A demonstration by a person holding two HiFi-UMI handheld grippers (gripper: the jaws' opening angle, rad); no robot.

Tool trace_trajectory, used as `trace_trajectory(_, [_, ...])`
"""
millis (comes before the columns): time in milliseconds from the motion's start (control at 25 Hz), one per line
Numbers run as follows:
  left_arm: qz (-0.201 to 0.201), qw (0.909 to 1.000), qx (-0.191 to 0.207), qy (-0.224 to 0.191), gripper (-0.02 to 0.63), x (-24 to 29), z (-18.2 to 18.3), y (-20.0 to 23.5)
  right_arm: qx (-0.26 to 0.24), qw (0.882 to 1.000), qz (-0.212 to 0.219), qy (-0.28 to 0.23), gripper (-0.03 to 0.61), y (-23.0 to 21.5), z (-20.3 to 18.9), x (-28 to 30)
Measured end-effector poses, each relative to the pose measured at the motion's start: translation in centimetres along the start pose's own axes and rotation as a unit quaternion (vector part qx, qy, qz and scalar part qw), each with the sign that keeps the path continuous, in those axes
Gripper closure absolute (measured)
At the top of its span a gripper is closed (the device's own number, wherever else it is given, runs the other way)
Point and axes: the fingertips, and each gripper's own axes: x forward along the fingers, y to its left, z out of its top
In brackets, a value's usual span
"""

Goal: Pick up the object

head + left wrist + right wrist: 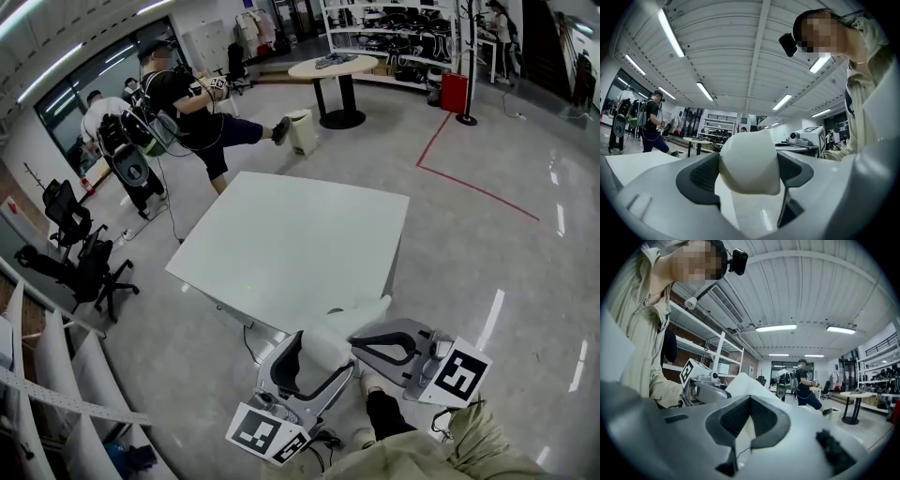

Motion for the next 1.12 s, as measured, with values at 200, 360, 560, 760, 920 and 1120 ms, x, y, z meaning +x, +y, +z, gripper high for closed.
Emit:
trace_trajectory(200, [-0.003, 0.9998, -0.004, -0.020, 0.230, -2.4, 1.0, -1.9, -0.022, 1.000, 0.016, -0.005, 0.577, 3.3, 1.2, -1.2])
trace_trajectory(360, [0.000, 0.9996, 0.002, -0.027, 0.232, -3.0, 2.2, -3.0, -0.028, 0.999, 0.025, -0.013, 0.575, 4.1, 2.6, -2.0])
trace_trajectory(560, [0.003, 0.9991, -0.003, -0.043, 0.235, -3.2, 3.8, -3.3, -0.025, 0.999, 0.022, -0.025, 0.577, 3.2, 4.3, -3.2])
trace_trajectory(760, [0.002, 0.9981, -0.014, -0.060, 0.236, -3.0, 4.9, -4.2, -0.037, 0.999, 0.029, -0.021, 0.577, 3.1, 5.0, -4.5])
trace_trajectory(920, [0.002, 0.9983, -0.011, -0.057, 0.236, -2.7, 5.0, -4.7, -0.036, 0.999, 0.031, -0.019, 0.577, 3.1, 5.1, -4.9])
trace_trajectory(1120, [0.005, 0.9984, -0.013, -0.055, 0.238, -2.9, 5.0, -4.5, -0.032, 0.999, 0.028, -0.019, 0.577, 2.8, 5.0, -5.0])
